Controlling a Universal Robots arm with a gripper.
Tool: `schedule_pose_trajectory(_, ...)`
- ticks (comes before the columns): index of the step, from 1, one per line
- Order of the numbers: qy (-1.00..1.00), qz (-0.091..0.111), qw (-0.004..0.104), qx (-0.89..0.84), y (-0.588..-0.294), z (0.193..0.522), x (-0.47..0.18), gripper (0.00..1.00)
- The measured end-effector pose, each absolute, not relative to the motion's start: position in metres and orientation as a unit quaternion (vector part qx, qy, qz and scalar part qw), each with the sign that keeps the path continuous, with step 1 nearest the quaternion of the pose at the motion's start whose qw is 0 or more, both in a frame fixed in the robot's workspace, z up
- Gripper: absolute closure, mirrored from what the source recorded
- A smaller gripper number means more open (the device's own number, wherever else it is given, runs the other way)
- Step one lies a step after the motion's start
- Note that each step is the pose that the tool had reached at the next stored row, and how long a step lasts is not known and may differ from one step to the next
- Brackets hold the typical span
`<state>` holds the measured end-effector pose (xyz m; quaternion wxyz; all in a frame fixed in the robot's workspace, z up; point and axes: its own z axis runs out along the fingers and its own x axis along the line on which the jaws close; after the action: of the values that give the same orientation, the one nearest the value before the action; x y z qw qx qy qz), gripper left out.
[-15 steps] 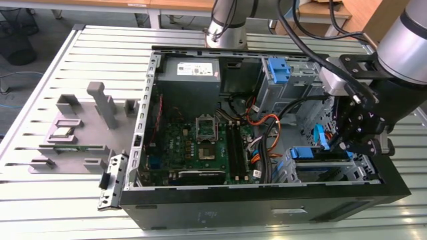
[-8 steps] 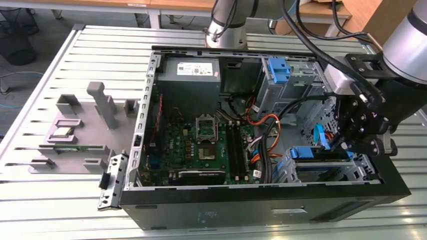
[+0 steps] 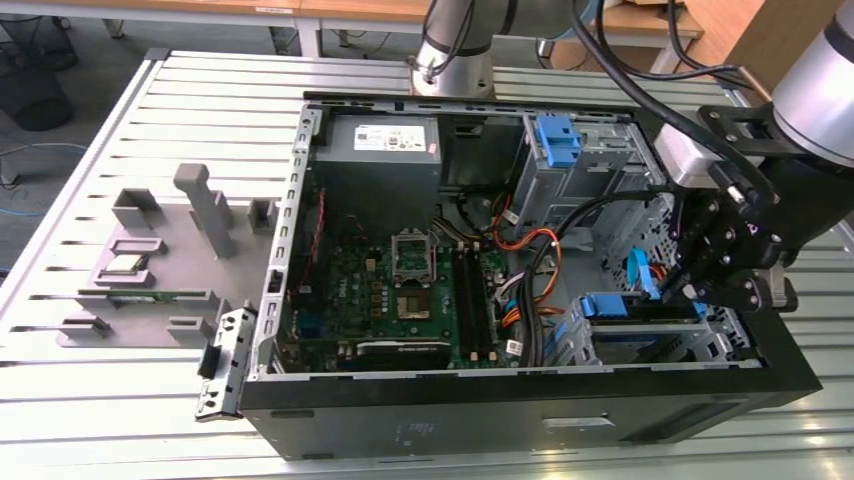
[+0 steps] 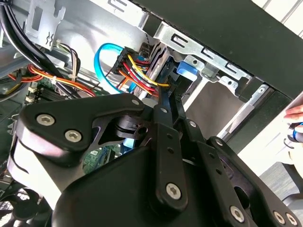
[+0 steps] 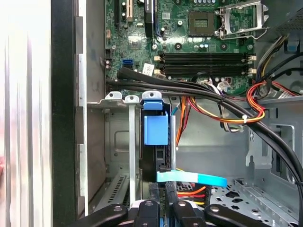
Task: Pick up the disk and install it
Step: 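Insert the second disk wire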
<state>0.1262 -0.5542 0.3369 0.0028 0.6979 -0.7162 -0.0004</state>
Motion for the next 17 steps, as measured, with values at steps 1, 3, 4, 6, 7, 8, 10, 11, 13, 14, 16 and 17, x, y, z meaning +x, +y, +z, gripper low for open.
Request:
schedule_pose_trajectory(1, -0.716, -0.001, 0.004, 0.698, -0.5542, 0.3369, 0.1265, 0.82)
schedule_pose_trajectory(3, -0.716, -0.003, 0.005, 0.698, -0.5542, 0.337, 0.1272, 0.82)
schedule_pose_trajectory(4, -0.716, -0.003, 0.006, 0.698, -0.5542, 0.3369, 0.1275, 0.82)
schedule_pose_trajectory(6, -0.716, -0.005, 0.007, 0.698, -0.5542, 0.3366, 0.128, 0.82)
schedule_pose_trajectory(7, -0.716, -0.005, 0.008, 0.698, -0.5542, 0.3364, 0.1282, 0.82)
schedule_pose_trajectory(8, -0.716, -0.006, 0.008, 0.698, -0.5542, 0.3363, 0.1284, 0.82)
schedule_pose_trajectory(10, -0.716, -0.007, 0.01, 0.698, -0.5542, 0.3363, 0.1287, 0.82)
schedule_pose_trajectory(11, -0.716, -0.008, 0.01, 0.698, -0.5542, 0.3362, 0.1287, 0.82)
schedule_pose_trajectory(13, -0.716, -0.009, 0.011, 0.698, -0.5542, 0.3362, 0.1289, 0.82)
schedule_pose_trajectory(14, -0.716, -0.009, 0.011, 0.698, -0.5542, 0.3362, 0.1289, 0.82)
schedule_pose_trajectory(16, -0.716, -0.009, 0.011, 0.698, -0.5542, 0.3362, 0.1289, 0.82)
schedule_pose_trajectory(17, -0.716, -0.009, 0.011, 0.698, -0.5542, 0.3361, 0.1289, 0.82)
